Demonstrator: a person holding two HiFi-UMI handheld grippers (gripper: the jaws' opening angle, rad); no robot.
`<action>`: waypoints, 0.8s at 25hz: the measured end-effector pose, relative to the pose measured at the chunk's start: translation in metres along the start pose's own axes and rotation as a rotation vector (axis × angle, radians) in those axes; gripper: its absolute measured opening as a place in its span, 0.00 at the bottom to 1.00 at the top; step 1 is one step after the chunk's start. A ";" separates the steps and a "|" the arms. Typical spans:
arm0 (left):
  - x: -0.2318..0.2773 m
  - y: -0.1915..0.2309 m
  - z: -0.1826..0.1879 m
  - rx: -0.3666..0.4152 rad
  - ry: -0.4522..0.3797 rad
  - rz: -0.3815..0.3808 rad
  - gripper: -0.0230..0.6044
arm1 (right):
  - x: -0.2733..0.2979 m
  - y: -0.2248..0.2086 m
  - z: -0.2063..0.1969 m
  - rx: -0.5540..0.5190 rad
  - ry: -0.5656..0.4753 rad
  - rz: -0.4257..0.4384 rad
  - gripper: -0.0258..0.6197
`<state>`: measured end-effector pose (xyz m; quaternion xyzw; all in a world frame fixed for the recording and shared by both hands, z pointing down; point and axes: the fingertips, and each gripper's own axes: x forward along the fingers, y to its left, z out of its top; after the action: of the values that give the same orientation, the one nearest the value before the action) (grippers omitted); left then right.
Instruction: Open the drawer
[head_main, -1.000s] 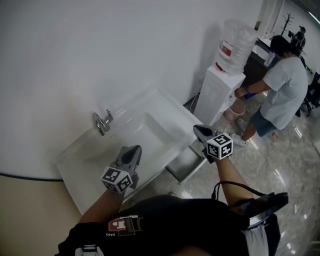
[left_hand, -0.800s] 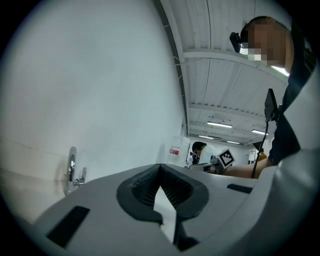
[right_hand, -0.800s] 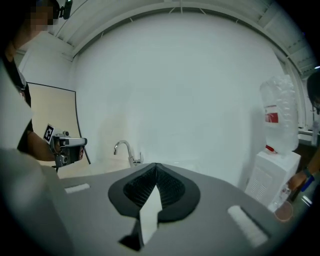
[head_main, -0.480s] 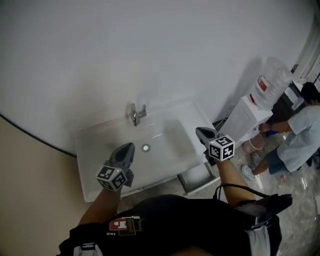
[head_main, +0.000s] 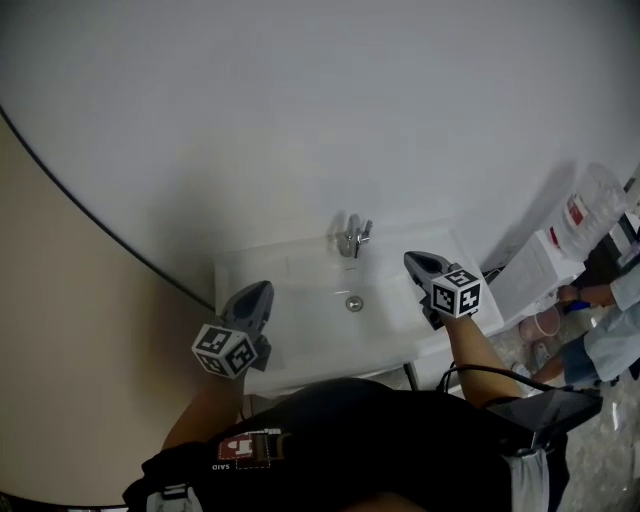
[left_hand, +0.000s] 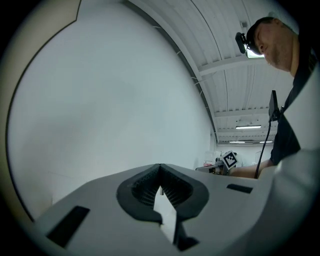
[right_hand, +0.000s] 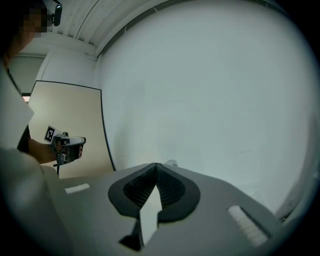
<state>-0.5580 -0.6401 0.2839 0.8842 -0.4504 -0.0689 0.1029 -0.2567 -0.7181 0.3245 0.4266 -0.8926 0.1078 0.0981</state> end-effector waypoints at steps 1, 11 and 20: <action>-0.009 0.010 0.006 -0.001 -0.003 0.006 0.02 | 0.009 0.010 0.005 0.001 -0.003 0.009 0.04; -0.077 0.096 0.020 -0.020 -0.013 0.095 0.02 | 0.086 0.079 0.022 -0.012 -0.013 0.093 0.04; -0.071 0.077 0.005 -0.047 -0.086 0.220 0.02 | 0.082 0.038 0.026 0.013 -0.003 0.208 0.04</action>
<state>-0.6610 -0.6270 0.2996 0.8231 -0.5468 -0.1055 0.1114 -0.3392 -0.7632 0.3178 0.3326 -0.9314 0.1226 0.0823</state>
